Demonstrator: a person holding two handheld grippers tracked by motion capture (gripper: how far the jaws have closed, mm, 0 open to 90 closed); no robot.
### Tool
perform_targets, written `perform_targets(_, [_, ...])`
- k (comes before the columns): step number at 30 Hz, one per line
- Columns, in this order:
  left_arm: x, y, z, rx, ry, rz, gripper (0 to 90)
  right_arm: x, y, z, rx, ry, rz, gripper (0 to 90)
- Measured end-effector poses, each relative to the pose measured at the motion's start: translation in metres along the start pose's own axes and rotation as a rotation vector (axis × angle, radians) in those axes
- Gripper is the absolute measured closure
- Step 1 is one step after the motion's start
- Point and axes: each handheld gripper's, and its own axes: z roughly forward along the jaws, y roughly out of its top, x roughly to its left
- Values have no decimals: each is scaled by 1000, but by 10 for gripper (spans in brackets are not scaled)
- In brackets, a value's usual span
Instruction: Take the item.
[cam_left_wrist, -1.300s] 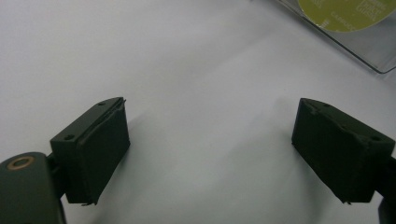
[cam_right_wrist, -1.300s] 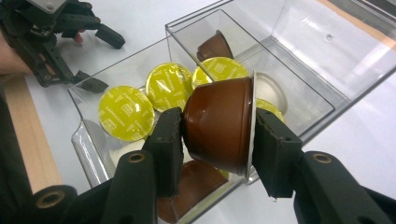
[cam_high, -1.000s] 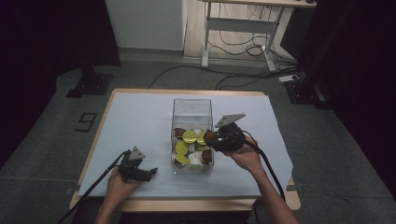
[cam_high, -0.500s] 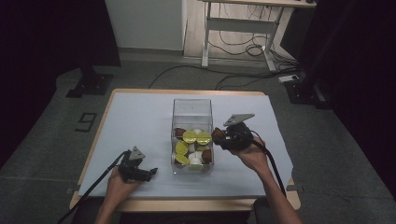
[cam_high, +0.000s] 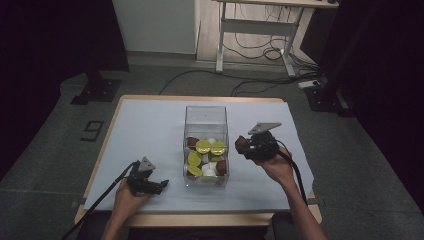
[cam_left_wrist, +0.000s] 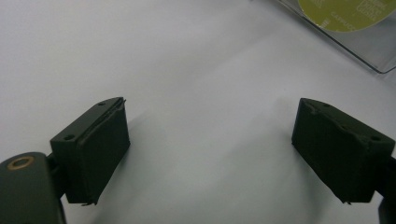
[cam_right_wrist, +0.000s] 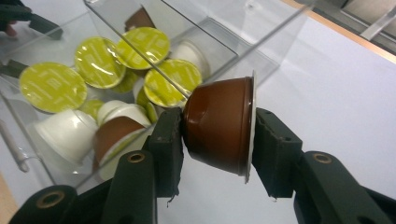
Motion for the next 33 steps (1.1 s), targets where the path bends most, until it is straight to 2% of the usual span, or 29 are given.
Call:
perform_targets(21, [0, 0, 0, -2, 0, -2, 105, -19, -27, 0, 22, -74, 42, 556])
perform_targets(33, [0, 0, 0, 0, 0, 0, 105, -28, -45, 6, 23, -91, 73, 556])
